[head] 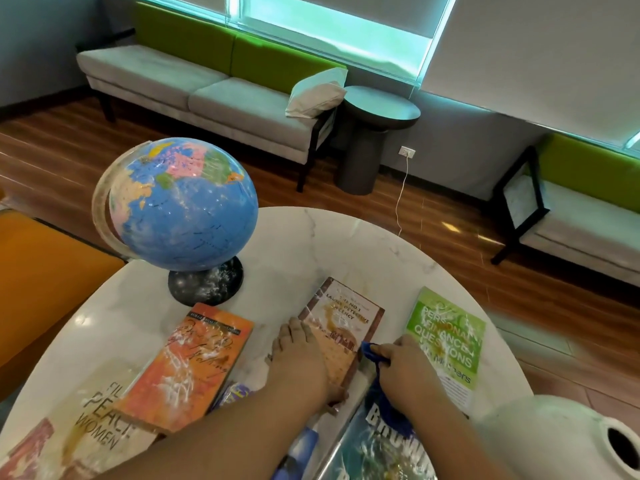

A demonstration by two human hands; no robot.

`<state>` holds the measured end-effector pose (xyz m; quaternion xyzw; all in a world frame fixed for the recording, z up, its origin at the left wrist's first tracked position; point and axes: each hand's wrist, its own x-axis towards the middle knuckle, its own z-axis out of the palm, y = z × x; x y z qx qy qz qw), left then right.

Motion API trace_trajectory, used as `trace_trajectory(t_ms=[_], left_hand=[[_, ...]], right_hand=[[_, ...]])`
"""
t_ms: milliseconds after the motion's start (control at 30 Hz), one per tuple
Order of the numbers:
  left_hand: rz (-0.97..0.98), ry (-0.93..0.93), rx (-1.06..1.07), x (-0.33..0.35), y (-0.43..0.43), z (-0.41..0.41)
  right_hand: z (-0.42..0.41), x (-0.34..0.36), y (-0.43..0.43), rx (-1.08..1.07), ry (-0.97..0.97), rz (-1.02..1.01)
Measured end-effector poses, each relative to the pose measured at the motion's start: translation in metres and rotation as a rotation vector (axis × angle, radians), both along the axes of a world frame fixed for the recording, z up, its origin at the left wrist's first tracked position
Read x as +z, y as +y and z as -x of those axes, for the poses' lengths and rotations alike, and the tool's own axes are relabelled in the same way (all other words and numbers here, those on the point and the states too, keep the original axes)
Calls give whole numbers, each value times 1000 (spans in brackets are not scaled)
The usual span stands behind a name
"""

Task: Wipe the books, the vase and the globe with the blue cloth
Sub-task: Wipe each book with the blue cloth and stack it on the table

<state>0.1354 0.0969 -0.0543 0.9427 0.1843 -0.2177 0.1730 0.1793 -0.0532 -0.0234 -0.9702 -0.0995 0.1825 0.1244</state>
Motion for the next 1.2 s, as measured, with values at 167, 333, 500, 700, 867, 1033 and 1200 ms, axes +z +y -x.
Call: trace_trajectory(t_ms=[167, 333, 500, 700, 867, 1033, 1200], left_hand=[[-12, 30, -12, -1, 1, -2], [-14, 45, 0, -3, -1, 1], [-64, 72, -3, 0, -4, 2], [-93, 51, -200, -3, 36, 9], [-105, 67, -304, 8, 61, 20], [-144, 57, -258, 9, 60, 27], [-139, 77, -242, 9, 58, 24]], right_hand=[[2, -9, -9, -40, 8, -92], [1, -14, -13, -89, -13, -159], [4, -14, -5, -80, -6, -177], [-1, -3, -13, -46, -35, -209], [-2, -2, -17, -63, -53, -207], [-16, -9, -8, -108, -130, -142], [-18, -32, 3, 33, -135, -23]])
